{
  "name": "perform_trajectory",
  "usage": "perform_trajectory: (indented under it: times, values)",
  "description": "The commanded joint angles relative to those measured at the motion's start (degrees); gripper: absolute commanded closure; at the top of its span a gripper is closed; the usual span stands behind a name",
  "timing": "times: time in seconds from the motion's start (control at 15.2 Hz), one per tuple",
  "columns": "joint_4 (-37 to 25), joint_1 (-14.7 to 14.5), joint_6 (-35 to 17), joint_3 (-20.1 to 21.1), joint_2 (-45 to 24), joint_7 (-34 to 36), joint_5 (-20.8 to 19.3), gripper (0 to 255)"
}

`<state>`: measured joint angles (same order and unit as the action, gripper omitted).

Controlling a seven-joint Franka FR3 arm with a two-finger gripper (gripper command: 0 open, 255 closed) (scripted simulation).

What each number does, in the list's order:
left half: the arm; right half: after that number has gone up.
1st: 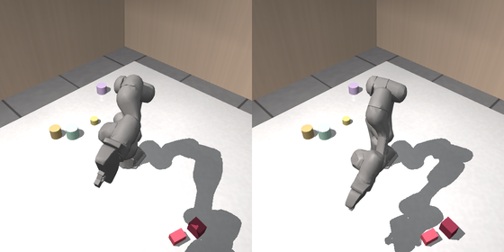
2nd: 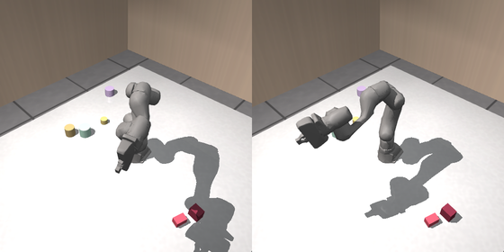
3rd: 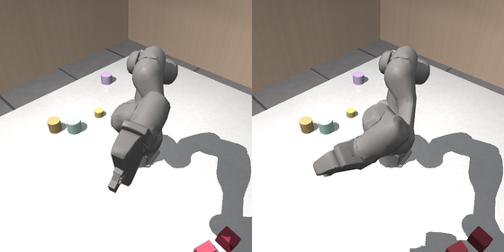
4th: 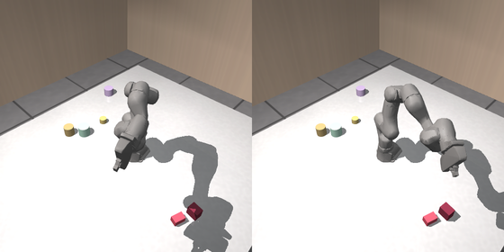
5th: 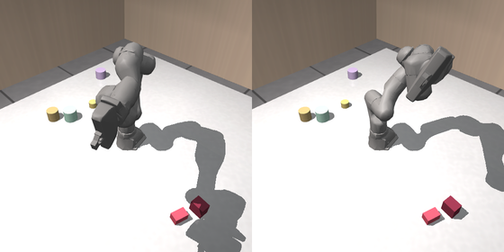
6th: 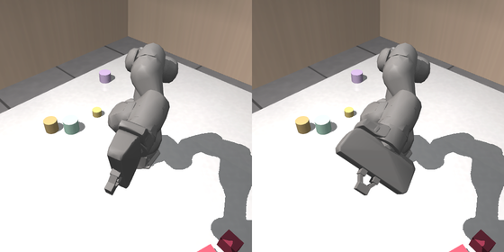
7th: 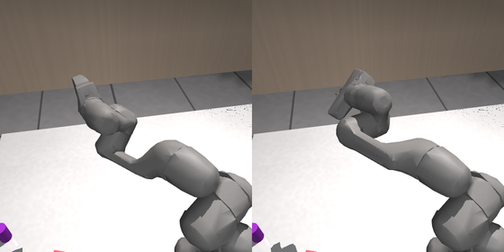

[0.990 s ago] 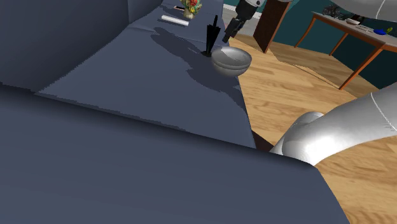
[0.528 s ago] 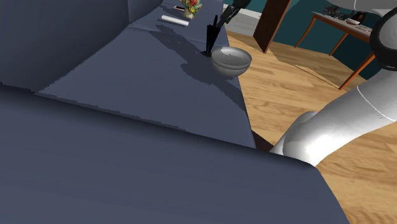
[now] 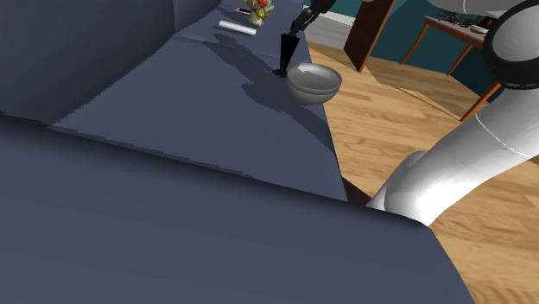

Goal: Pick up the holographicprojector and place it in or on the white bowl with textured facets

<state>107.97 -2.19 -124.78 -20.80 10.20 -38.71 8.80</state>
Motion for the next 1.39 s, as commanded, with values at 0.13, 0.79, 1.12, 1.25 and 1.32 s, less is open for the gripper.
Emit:
perform_trajectory:
  times: [0.13, 0.79, 1.12, 1.25, 1.32]
  values:
    - [0.7, -0.2, -1.8, -0.1, -1.1, -0.4, 0.6, 0]
    - [0.7, -0.2, -1.8, -0.1, -1.1, -0.4, 0.6, 255]
    - [0.7, -0.2, -1.7, -0.1, -1.1, -0.4, 0.6, 255]
    - [-0.1, -0.2, -1.0, -0.1, -1.2, -0.2, 0.5, 255]
    - [-0.9, -0.2, -0.2, -0.1, -1.2, -0.1, 0.5, 255]
